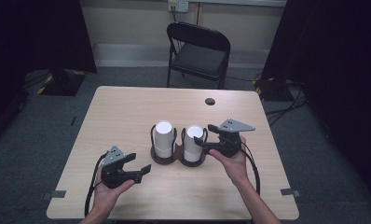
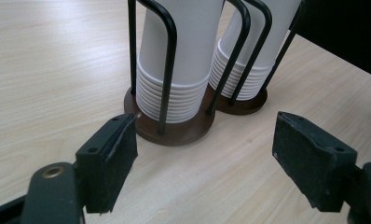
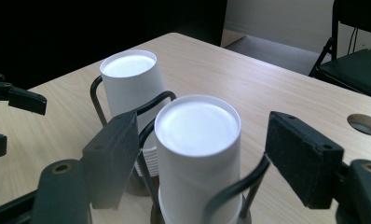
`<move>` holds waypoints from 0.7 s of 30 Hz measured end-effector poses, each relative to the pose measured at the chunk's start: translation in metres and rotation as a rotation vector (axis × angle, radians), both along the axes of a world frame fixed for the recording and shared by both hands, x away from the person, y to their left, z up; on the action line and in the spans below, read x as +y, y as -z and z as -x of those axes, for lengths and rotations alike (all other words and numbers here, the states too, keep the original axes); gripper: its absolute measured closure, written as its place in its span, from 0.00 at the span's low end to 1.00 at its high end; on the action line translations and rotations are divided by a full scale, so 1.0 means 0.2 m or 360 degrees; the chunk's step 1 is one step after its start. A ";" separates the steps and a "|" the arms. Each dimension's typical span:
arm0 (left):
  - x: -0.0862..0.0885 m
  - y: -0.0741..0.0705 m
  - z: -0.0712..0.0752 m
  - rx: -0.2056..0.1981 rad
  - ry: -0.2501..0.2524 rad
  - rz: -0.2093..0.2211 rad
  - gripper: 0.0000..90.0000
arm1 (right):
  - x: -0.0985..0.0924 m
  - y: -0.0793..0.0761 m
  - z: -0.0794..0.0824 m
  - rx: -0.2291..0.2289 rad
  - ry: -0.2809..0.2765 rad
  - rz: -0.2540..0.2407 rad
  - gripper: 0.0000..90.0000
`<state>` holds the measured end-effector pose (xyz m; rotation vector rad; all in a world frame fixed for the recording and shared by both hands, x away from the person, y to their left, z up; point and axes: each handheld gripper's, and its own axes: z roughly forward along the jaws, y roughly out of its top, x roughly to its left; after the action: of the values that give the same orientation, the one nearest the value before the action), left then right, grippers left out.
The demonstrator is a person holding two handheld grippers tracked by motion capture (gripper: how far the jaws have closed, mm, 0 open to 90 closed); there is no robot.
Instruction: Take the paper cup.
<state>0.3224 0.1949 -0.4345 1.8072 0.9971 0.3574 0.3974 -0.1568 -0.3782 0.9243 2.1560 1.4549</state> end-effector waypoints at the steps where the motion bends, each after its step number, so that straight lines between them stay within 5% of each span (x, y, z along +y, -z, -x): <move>1: 0.00 0.00 0.00 0.0000 -0.0003 0.0003 0.24 | 0.01 0.00 -0.01 -0.0002 -0.0009 0.0003 0.29; 21: -0.01 0.00 0.00 0.0015 0.0013 0.0006 0.24 | 0.11 0.08 -0.11 0.0024 -0.0055 0.0041 0.25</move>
<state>0.3224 0.1937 -0.4348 1.8108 0.9961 0.3423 0.4194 -0.1355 -0.3950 0.8957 2.2069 1.4372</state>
